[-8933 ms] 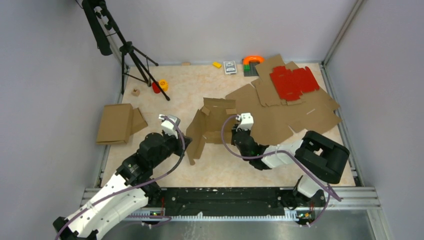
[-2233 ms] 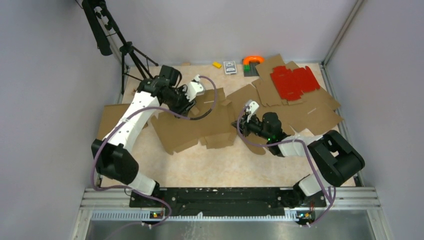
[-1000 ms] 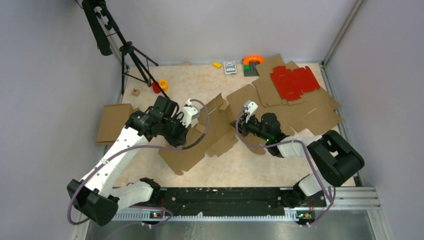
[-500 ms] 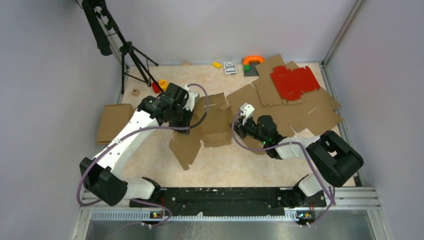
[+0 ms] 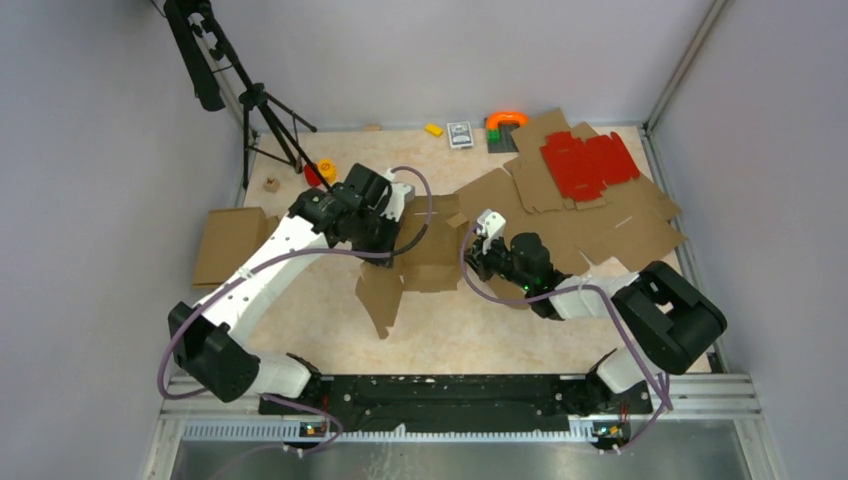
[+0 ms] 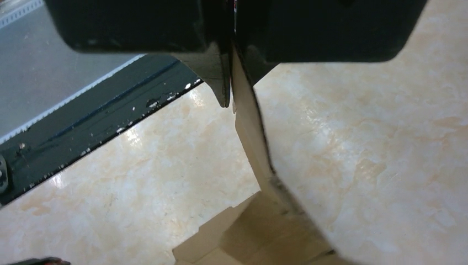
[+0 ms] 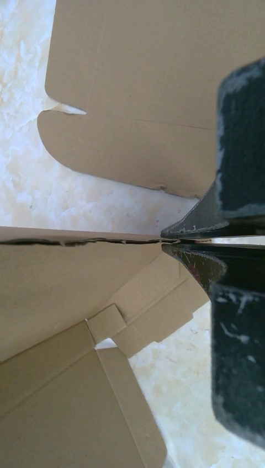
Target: Fold the paper box
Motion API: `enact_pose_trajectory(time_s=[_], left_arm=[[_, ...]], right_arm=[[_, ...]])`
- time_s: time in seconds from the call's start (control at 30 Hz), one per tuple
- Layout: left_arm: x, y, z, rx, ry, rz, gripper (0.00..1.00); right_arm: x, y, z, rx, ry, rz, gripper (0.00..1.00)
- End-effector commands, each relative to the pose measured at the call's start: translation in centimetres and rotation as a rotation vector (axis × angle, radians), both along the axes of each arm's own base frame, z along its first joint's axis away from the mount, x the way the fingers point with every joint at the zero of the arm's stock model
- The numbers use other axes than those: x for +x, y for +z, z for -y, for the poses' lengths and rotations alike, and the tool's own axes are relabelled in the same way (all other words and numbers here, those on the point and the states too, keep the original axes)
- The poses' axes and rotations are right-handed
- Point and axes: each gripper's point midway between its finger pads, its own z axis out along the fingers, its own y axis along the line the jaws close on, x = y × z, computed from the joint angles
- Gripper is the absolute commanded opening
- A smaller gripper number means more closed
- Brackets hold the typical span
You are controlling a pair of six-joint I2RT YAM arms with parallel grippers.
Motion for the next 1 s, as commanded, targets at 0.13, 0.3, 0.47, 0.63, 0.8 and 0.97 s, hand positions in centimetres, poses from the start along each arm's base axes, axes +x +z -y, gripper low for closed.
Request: enact_pose_trajectory(time_s=[0.13,0.3,0.47,0.63,0.8,0.97], left_arm=[[-2.9,1.0,4.9,-0.125,-0.314,-0.05,0.0],[-3.3,1.0,4.1,-0.091,-0.368,-0.008,0.0],[-3.3,0.4,2.7,0.0,-0.456,0.085,0.01],[-4.1,0.4,3.0,-0.025,-0.554,0.156,0.01],[-4.1,0.5,3.2,-0.047,-0.564,0.195,0.02],[-3.9,0.1,3.0,-0.039,-0.569,0.206,0.02]], right_arm=[[-1.4,5.0,-3.1,0.126,0.132,0.117,0.0],[-1.7,5.3,-3.1,0.137,0.145,0.129,0.0],[-1.7,5.3,-3.1,0.137,0.147,0.127,0.0],[-1.9,5.3,-3.3,0.14,0.156,0.126,0.0],[-1.9,5.3,-3.2,0.14,0.158,0.128,0.0],[-2.2,5.5,-3.4,0.149,0.179,0.132,0.0]])
